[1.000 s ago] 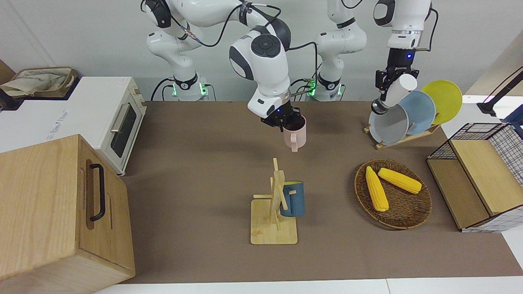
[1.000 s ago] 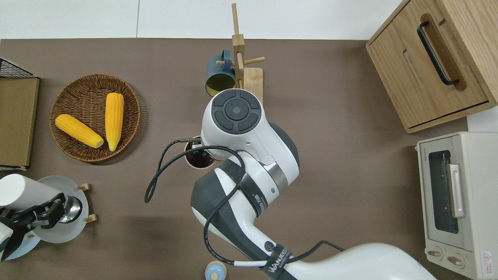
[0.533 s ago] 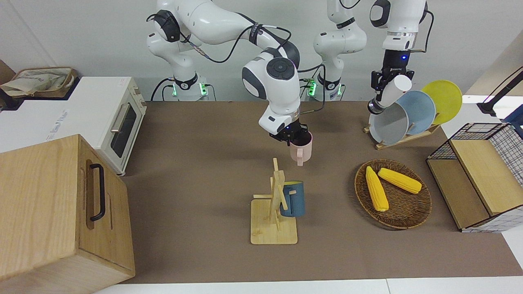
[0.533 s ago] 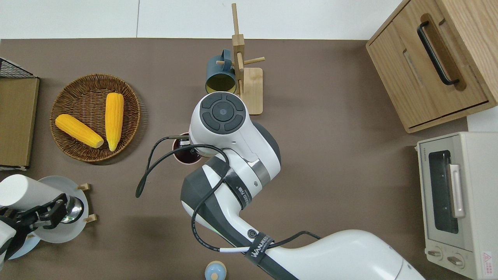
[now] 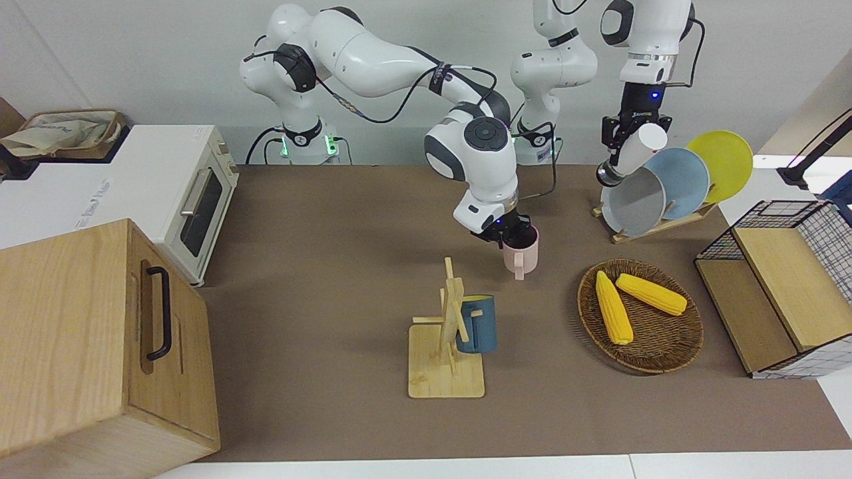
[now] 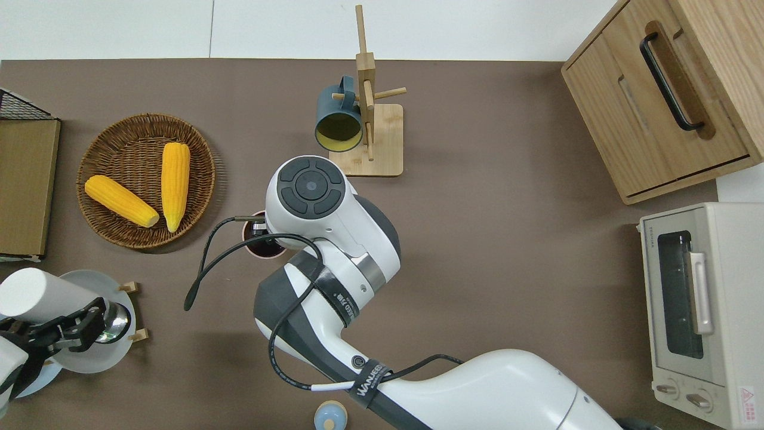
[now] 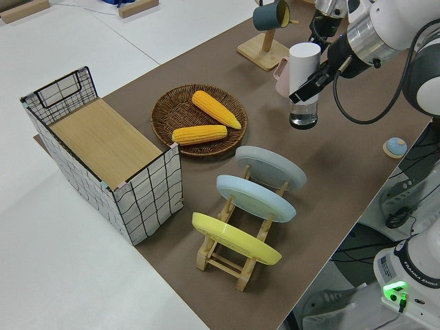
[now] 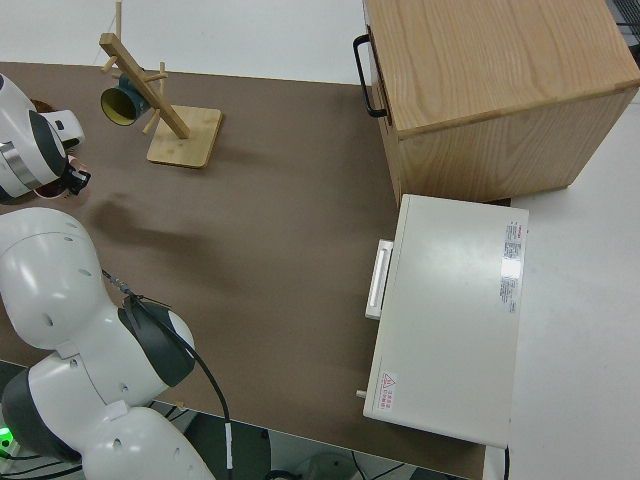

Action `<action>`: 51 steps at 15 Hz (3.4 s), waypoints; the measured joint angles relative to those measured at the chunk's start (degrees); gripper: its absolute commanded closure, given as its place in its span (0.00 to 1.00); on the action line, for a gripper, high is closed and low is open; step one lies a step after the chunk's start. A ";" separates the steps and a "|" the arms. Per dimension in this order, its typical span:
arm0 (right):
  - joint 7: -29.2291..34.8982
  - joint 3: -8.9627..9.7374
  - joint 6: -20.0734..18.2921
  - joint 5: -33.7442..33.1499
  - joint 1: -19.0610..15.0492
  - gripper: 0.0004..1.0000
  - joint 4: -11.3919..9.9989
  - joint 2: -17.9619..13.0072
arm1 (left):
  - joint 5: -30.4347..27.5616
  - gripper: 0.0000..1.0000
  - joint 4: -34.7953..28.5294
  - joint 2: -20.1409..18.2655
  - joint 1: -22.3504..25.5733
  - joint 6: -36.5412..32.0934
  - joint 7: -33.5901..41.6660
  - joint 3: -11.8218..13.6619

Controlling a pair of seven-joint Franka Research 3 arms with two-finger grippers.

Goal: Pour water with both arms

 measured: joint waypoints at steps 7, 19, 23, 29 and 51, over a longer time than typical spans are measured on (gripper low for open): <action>1.59 0.02 2.33 -2.09 2.39 1.00 0.06 3.43 | 0.00 1.00 -0.29 0.00 0.00 0.00 -0.01 0.00; 1.69 -0.22 3.71 -4.08 2.44 0.02 0.39 5.03 | 0.00 1.00 -0.43 0.00 -0.08 -0.01 -0.03 0.00; 1.71 -0.22 3.73 -5.89 2.44 0.01 0.48 5.08 | 0.00 1.00 -0.48 0.03 -1.55 -0.02 -0.17 -0.02; 1.71 -0.28 3.18 -6.20 2.38 0.01 2.03 4.59 | -0.75 1.00 -1.13 0.62 -5.00 -0.03 -1.25 -0.06; -46.23 -8.70 -17.43 -7.34 -13.57 0.01 -5.48 -17.00 | -3.37 1.00 -2.06 4.84 -13.74 -0.01 -1.55 -0.26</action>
